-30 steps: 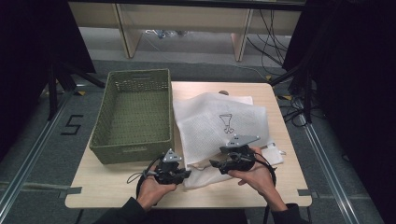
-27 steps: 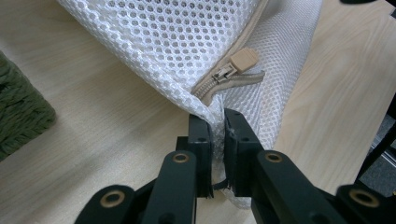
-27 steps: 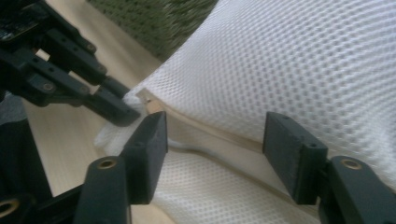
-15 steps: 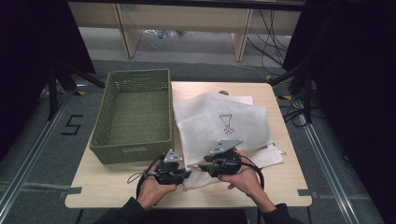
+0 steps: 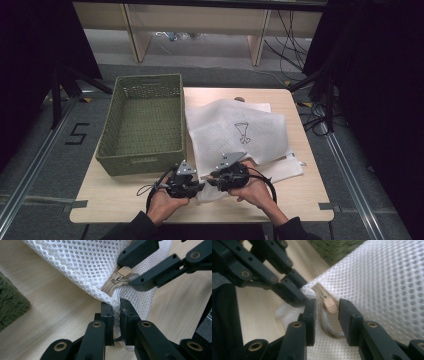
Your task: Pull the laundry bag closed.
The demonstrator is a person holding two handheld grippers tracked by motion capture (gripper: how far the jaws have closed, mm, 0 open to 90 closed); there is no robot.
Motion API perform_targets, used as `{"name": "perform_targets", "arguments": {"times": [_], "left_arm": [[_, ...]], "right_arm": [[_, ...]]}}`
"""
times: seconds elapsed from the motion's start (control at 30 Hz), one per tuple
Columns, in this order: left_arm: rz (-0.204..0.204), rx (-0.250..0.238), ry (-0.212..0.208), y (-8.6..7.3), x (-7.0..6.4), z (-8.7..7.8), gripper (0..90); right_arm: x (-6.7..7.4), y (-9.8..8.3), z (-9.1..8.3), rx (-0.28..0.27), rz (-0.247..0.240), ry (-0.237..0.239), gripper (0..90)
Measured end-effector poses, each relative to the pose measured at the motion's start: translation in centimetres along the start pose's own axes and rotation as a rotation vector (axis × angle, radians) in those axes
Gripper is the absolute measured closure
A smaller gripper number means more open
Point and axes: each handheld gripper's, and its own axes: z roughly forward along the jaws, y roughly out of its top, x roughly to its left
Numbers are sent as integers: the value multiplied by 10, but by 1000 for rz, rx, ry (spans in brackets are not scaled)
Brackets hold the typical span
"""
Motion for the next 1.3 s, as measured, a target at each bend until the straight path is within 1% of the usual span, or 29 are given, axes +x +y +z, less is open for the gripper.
{"name": "perform_targets", "arguments": {"times": [0.07, 0.1, 0.17, 0.2, 0.27, 0.33, 0.37, 0.43, 0.47, 0.5, 0.57, 0.63, 0.67, 0.7, 0.77, 0.8, 0.83, 0.9, 0.93, 0.97, 1.0, 1.03, 1.07, 1.1, 1.17, 1.2, 1.23, 1.27, 1.3], "left_arm": [[3, 0, -1, 0, 0, 0, 818], [8, -3, -10, 0, 0, 0, 818], [11, -2, -13, 1, 0, 0, 819], [13, -1, -11, 1, 0, 0, 819], [16, 0, -9, 1, 0, 0, 819], [16, -3, -7, 1, 0, 0, 819], [23, 4, -12, 1, 1, -1, 818], [19, -1, -6, 0, 0, 0, 817], [20, 0, -4, 0, 0, -1, 817], [22, 0, -3, 0, 1, -1, 816], [19, 0, -2, 0, 1, 0, 816], [24, 3, -1, 0, 1, 0, 816], [23, 3, -8, 0, 1, 0, 815], [20, 4, -5, 0, 1, 0, 814], [6, 7, 5, -1, 1, 0, 814], [24, 10, 3, 0, 2, 0, 813], [7, 8, 6, -1, 1, 0, 813], [6, 8, 0, -1, 1, 0, 813], [6, 15, 18, -1, 2, 0, 813], [11, 12, 15, 0, 2, 0, 813], [7, 10, 16, 0, 2, 0, 813], [-2, 7, 8, 0, 1, 0, 813], [8, 16, 19, 0, 2, 0, 814], [8, 16, 18, 0, 2, 0, 814], [13, 17, 15, -1, 3, 0, 814], [19, 16, 17, -1, 3, -1, 814], [11, 17, 16, -1, 2, 0, 814], [21, 12, 7, 0, 2, 0, 814], [19, -1, 0, 0, 1, 1, 814]], "right_arm": [[-1, 0, 1, 4, -24, 12, 701], [-2, 0, 2, 0, -18, 16, 707], [-4, 0, 3, 9, -20, 21, 715], [-5, 0, 5, 2, -19, 24, 727], [-6, 0, 5, 7, -29, 25, 747], [-7, 1, 5, 3, -34, 39, 759], [-7, 1, 5, 5, -31, 42, 766], [-7, 1, 6, 0, -23, 46, 772], [-7, 1, 5, -8, -29, 53, 779], [-7, 1, 4, 0, -24, 51, 785], [-7, 2, 3, -15, -15, 65, 803], [-6, 2, 3, -14, -10, 66, 807], [-6, 2, 2, -10, -12, 68, 807], [-7, 2, 3, -12, -17, 56, 807], [-7, 1, 4, -17, -7, 64, 809], [-6, 1, 4, -18, -8, 67, 809], [-6, 2, 3, -26, -5, 70, 808], [-5, 2, 2, -44, -10, 64, 811], [-4, 3, 1, -40, -12, 62, 813], [-4, 3, 0, -34, -35, 51, 815], [-3, 3, 1, -33, -43, 53, 817], [-2, 3, 0, -21, -49, 48, 817], [0, 3, 1, 2, -70, 40, 818], [1, 3, 2, 18, -81, 31, 817], [2, 3, 4, 22, -100, 30, 815], [2, 3, 4, 27, -97, 32, 815], [2, 3, 4, 28, -98, 30, 815], [2, 3, 4, 30, -92, 32, 812], [2, 3, 4, 41, -78, 35, 807]]}}
